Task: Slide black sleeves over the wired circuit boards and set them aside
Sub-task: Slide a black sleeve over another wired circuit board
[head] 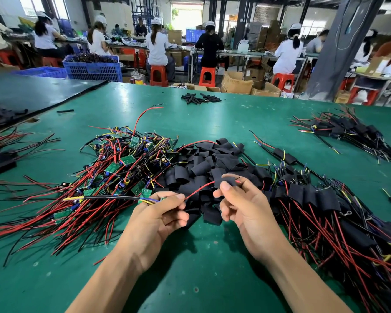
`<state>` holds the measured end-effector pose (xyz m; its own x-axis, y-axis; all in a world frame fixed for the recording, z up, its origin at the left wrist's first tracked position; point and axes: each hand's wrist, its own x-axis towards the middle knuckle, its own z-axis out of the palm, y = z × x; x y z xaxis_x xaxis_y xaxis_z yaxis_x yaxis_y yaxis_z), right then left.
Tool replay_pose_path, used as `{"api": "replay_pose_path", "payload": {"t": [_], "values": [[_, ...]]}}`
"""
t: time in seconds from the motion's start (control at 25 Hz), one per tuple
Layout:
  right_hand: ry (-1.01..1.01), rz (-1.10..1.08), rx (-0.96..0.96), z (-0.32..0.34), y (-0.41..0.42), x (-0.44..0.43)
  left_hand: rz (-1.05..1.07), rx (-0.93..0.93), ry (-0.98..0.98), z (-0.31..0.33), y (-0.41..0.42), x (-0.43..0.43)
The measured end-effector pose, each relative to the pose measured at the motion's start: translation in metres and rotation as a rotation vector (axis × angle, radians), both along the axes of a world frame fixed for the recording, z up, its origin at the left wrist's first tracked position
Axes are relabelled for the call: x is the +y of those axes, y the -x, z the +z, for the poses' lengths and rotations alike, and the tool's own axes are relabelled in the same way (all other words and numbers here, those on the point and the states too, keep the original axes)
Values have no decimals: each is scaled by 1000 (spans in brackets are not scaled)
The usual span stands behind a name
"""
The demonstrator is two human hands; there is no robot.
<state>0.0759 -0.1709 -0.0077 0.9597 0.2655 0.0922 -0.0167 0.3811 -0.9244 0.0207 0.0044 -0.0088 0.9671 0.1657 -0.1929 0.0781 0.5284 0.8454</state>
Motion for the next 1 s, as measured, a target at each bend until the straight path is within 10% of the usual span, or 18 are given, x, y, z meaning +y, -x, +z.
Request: {"api": "replay_pose_path", "payload": {"t": [0.52, 1.0], "values": [[-27, -28, 68, -2, 4, 5, -218, 91, 334, 2, 2, -4], [-444, 6, 370, 8, -7, -10, 200, 182, -314, -5, 1, -6]]}}
